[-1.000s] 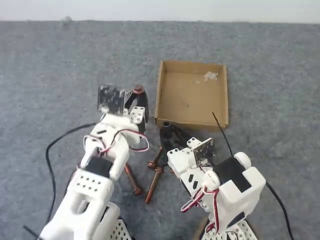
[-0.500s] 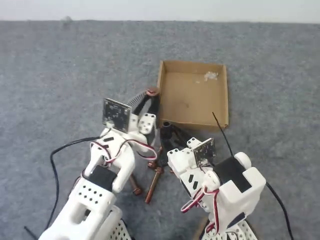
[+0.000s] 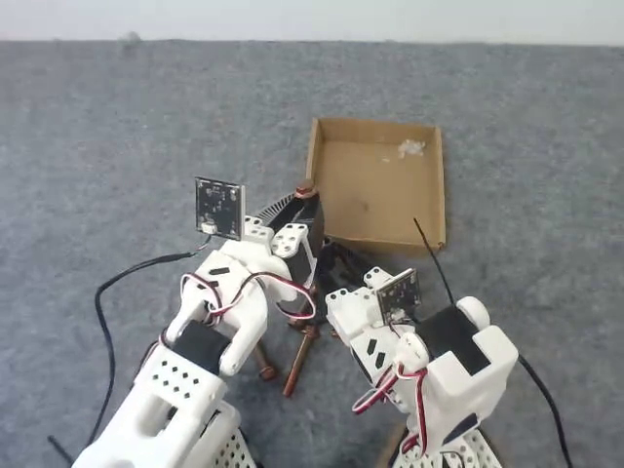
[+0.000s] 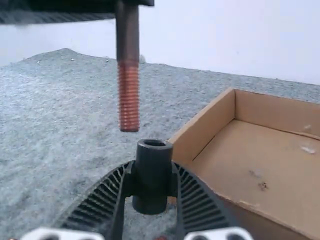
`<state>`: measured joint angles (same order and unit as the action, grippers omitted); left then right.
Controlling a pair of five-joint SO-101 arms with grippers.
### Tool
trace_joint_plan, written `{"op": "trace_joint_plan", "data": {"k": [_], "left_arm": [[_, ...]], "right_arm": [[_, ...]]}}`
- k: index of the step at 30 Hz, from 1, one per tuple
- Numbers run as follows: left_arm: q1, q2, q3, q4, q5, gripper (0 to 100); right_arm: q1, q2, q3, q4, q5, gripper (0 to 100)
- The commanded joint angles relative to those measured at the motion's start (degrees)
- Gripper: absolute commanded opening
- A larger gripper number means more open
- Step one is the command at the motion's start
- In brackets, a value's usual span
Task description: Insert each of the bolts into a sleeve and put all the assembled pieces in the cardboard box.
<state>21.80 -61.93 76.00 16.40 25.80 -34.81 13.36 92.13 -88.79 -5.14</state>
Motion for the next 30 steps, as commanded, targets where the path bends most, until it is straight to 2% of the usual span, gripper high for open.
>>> {"op": "trace_joint_plan", "data": {"k": [1,4,10,15,25,30], "left_arm": [[1.8,-2.2,-5.5,1.1,0.8,1],[2.4,-2.2,-6.4,4.8,0.7,1],[2.4,-2.2,-6.2,5.9,0.7,1],[4.0,-2.2,-7.3,10.0,0.6,1],[3.9,-2.0,-6.8,9.2,-1.1,1],[1.9,-1.6,-5.0,1.3,-1.1,1]], "right_arm": [[0.2,0.0,-2.1,1.8,-0.2,0.6],[0.2,0.0,-2.1,1.9,-0.2,0.6],[0.1,0.0,-2.1,1.9,-0.2,0.6],[0.1,-0.1,-2.1,1.9,-0.2,0.6],[0.1,-0.1,-1.8,1.9,-0.2,0.6],[-0.1,-0.2,-1.6,1.8,1.7,0.6]]}}
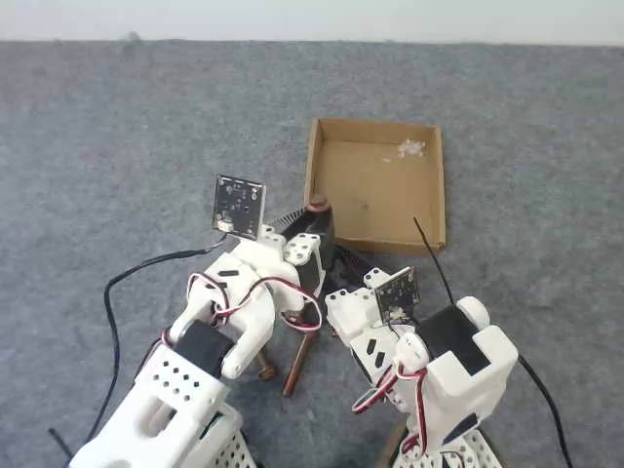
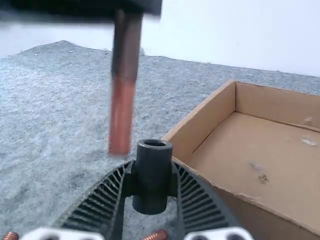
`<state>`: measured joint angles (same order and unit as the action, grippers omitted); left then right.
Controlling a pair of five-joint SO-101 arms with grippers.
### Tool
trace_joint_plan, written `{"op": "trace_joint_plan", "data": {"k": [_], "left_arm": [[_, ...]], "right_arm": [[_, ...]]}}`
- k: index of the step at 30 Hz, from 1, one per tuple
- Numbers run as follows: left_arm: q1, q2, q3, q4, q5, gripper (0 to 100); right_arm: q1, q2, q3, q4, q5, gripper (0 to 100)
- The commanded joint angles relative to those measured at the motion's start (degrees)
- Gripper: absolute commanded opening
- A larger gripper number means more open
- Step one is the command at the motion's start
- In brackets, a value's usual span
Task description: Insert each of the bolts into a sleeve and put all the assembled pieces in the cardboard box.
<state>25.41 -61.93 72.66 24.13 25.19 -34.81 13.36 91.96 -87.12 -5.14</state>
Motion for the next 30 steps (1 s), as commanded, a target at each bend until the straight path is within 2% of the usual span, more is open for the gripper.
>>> {"op": "trace_joint_plan", "data": {"k": [1,4,9,25,30], "left_arm": [[-2.2,-1.1,-1.3,-8.2,-0.4,1],[-3.3,2.8,-1.5,-10.9,-0.4,1],[-1.8,8.9,-4.1,-10.8,-0.4,1],[-3.3,9.5,-3.1,-11.4,-2.6,1],[-3.3,13.5,-2.6,-17.2,-2.7,1]], "right_arm": [[-0.1,-0.2,-1.4,0.1,2.3,0.6],[-0.1,-0.2,-1.4,0.1,2.6,0.6],[0.0,-0.2,-1.5,0.1,2.6,0.6],[0.0,-0.3,-1.4,-0.4,2.9,0.6],[0.0,-0.1,-0.8,-2.2,3.0,0.6]]}}
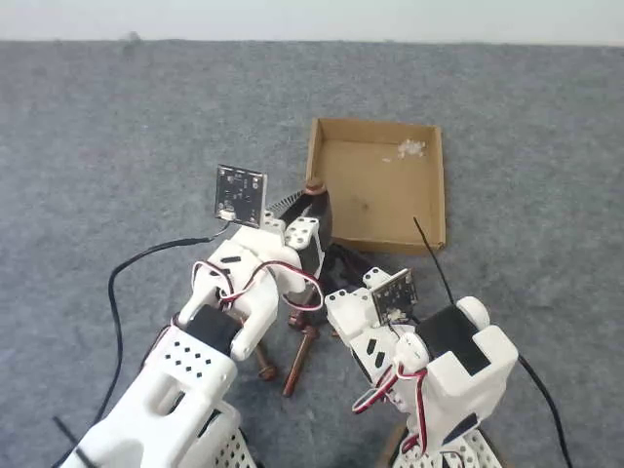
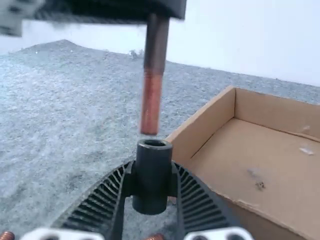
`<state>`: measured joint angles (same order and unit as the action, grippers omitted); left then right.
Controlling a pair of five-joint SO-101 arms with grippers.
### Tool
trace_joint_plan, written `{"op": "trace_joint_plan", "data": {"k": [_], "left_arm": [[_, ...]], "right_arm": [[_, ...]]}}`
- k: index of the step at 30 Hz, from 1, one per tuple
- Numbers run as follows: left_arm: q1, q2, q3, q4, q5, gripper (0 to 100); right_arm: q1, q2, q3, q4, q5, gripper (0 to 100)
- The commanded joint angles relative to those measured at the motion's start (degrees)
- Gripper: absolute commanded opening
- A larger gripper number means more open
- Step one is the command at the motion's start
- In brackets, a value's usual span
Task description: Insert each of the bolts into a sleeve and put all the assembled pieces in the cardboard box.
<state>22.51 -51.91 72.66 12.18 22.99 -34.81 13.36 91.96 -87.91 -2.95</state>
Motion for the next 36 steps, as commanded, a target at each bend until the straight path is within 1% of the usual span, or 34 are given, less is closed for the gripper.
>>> {"op": "trace_joint_plan", "data": {"k": [1,10,21,24,32,36], "left_arm": [[-0.4,4.7,-2.7,-6.2,-0.5,1],[-0.4,5.0,-3.2,-3.3,-0.4,1],[0.4,5.0,-0.2,-3.6,-0.4,1],[0.4,4.9,-0.3,-1.5,-0.4,1],[0.4,5.0,0.6,3.0,-0.4,1],[0.5,5.0,2.9,2.9,-0.5,1]], "right_arm": [[0.1,-0.1,-0.8,-1.4,0.8,0.6],[0.2,-0.1,-0.8,-1.6,0.8,0.6],[0.5,-0.1,-0.7,-1.9,0.8,0.6],[1.6,-0.2,-0.9,-1.9,0.8,0.6],[1.8,-0.5,-0.9,-1.9,0.8,0.6],[3.0,-0.7,-0.9,-1.9,0.8,0.6]]}}
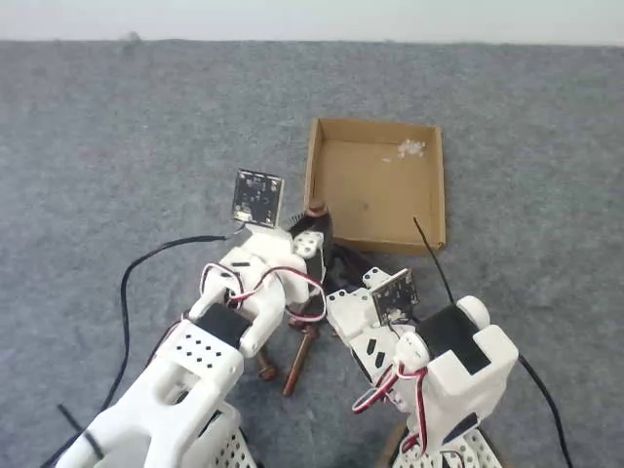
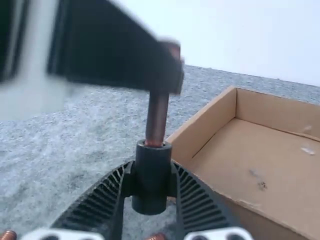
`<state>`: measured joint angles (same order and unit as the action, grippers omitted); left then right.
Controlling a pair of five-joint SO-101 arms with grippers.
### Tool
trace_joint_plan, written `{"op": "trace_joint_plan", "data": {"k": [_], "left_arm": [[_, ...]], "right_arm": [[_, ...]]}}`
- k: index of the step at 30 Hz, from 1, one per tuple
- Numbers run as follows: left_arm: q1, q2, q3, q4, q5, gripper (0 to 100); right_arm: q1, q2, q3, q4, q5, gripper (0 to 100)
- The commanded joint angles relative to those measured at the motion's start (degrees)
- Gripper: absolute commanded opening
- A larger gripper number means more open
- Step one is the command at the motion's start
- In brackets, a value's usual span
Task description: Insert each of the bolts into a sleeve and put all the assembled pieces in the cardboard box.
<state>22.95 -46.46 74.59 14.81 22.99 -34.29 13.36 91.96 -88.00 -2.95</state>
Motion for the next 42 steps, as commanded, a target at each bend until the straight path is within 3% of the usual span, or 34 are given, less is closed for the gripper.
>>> {"op": "trace_joint_plan", "data": {"k": [1,9,14,20,29,42], "left_arm": [[0.1,-0.4,1.3,0.4,-0.6,1],[0.2,-0.4,3.3,0.3,-1.1,1],[4.0,-0.4,6.5,-1.7,-9.1,1],[4.7,-0.4,7.1,-2.6,-8.5,2],[1.7,-1.0,7.0,-2.6,-4.9,28],[1.4,-1.1,6.4,-7.0,-0.2,29]], "right_arm": [[2.9,-0.7,-0.9,-1.9,0.8,0.6],[3.1,-0.4,-0.9,-3.2,0.8,0.6],[3.1,-0.2,-0.9,-3.7,0.9,0.6],[3.1,-0.2,-0.9,-3.7,0.9,0.6],[3.1,-0.2,-0.9,-3.7,0.9,0.6],[3.1,-0.1,-1.0,-3.7,0.9,0.6]]}}
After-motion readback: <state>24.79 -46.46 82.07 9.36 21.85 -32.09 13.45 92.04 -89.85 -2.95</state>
